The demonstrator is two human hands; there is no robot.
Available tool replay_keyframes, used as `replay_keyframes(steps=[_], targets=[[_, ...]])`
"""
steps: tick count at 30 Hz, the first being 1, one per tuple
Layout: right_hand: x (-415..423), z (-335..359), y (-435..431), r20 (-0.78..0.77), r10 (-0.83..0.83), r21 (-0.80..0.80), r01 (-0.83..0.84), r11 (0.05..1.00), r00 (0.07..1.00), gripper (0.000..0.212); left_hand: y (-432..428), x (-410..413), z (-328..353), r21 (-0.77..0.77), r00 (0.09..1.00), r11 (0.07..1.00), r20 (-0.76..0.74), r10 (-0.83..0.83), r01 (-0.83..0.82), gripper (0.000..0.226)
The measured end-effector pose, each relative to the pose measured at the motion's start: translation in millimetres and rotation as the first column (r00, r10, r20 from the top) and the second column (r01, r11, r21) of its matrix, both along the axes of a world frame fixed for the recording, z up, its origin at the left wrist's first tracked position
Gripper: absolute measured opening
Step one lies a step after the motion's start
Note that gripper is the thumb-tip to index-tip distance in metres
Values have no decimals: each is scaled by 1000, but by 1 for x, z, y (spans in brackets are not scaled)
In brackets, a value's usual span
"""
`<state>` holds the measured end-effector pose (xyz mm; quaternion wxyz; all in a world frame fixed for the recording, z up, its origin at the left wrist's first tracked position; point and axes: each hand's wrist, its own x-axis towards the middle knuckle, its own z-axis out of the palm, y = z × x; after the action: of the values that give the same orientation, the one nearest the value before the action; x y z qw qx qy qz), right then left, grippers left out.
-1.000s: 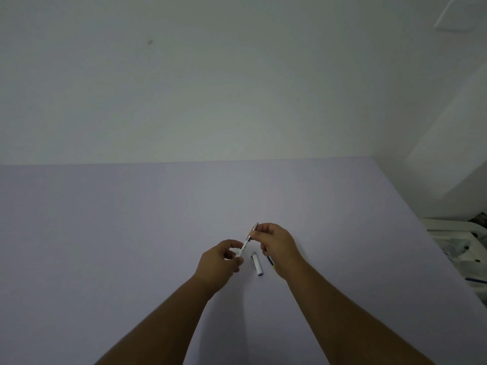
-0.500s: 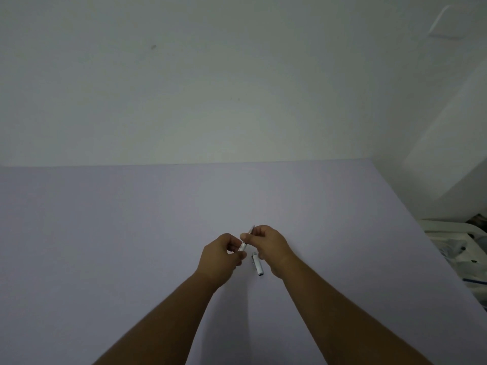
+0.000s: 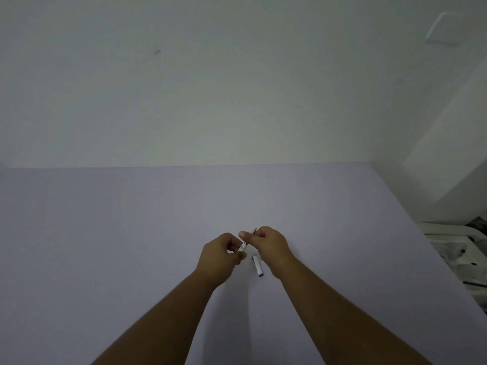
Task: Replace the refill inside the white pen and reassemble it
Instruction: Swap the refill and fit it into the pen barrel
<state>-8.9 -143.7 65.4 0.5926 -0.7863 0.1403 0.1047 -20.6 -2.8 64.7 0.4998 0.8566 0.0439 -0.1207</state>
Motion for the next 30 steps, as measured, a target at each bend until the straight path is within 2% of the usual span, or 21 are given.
replay_keyframes(steps=[2, 5, 6, 9, 10, 13, 15, 18, 20, 22, 24, 27, 28, 30], targets=[[-1, 0, -1, -11, 6, 53, -6, 999, 1000, 35, -1, -1, 0, -6, 1000, 1000, 1, -3, 3, 18], [-2, 2, -4, 2, 37, 196, -37, 980, 999, 8, -1, 0, 2, -2, 1000, 1000, 0, 13, -13, 18], [-2, 2, -5, 6, 40, 187, -41, 982, 999, 9, -1, 0, 2, 3, 1000, 1000, 1, 11, -11, 17], [-1, -1, -3, -26, 5, 56, -4, 998, 1000, 34, -1, -1, 1, 12, 1000, 1000, 1, -11, 11, 17], [-2, -2, -3, -24, 9, 46, -8, 999, 1000, 33, -1, -2, 0, 12, 1000, 1000, -1, -14, 14, 17], [-4, -4, -5, 7, 82, 167, -82, 983, 997, 3, 2, -1, 0, 15, 1000, 1000, -3, -5, 5, 15], [-4, -4, -5, 2, 76, 146, -76, 986, 997, 6, 2, 0, 0, 25, 1000, 1000, 2, -10, 10, 14], [-3, -4, -5, -35, 17, 18, -17, 1000, 999, 34, 0, -1, 1, 19, 1000, 1000, 6, -25, 25, 15], [-3, -4, -5, -34, 32, 93, -29, 995, 999, 26, -1, -1, 1, 18, 1000, 1000, 8, -24, 24, 16], [-3, -3, -7, -17, 50, 224, -45, 974, 999, 4, -1, 0, 2, 17, 1000, 1000, 8, -17, 17, 16], [-3, -1, -8, -12, 49, 225, -45, 973, 999, 4, -1, 0, 3, 21, 1000, 1000, 8, -19, 18, 17], [-2, 2, -7, -54, 13, 96, -8, 995, 998, 33, -3, -1, 3, 15, 1000, 999, 2, -31, 31, 17], [-2, 2, -7, -54, 17, 102, -12, 995, 998, 35, -3, -1, 4, 14, 1000, 999, 2, -30, 30, 17], [-3, 1, -8, -28, 51, 197, -45, 979, 998, 18, -2, 0, 4, 13, 1000, 1000, 4, -17, 17, 17]])
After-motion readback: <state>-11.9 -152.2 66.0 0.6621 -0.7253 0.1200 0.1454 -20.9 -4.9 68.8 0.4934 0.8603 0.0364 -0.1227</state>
